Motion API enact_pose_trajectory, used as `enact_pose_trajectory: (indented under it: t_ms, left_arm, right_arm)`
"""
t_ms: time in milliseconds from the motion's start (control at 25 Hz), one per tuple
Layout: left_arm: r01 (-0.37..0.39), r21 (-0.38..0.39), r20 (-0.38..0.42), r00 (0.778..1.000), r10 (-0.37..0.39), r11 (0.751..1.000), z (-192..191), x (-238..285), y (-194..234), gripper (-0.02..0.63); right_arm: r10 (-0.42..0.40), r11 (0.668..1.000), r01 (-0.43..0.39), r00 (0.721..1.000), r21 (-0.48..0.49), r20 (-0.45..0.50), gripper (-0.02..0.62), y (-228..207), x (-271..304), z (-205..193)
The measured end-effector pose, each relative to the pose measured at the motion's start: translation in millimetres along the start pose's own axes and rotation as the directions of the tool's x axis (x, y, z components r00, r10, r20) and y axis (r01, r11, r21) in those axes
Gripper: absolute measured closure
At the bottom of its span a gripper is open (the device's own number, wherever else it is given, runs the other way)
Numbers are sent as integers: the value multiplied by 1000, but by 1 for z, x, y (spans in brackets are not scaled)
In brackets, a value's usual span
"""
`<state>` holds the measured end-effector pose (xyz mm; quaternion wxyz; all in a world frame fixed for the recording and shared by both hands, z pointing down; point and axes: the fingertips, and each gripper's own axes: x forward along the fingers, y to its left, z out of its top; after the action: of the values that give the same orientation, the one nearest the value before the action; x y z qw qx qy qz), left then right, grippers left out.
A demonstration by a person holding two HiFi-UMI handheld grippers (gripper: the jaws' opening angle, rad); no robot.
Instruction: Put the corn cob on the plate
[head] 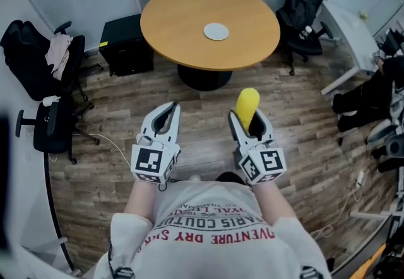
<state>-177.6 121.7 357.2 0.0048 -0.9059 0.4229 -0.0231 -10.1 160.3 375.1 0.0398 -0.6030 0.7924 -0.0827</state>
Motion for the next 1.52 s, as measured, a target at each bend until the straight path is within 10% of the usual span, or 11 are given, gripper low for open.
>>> enact_pose_trajectory:
  t_ms: [1000,1520]
  left_arm:
    - [-208,-11,-19,978,207,978,-17,302,17,571]
    - [-211,-31,-92,974,207,977,-49,392,81,571]
  right_arm:
    - [233,971,-238,965,-26,-123,331,-238,222,11]
    - [218,975,-221,956,7,-195,331,-283,322,-10]
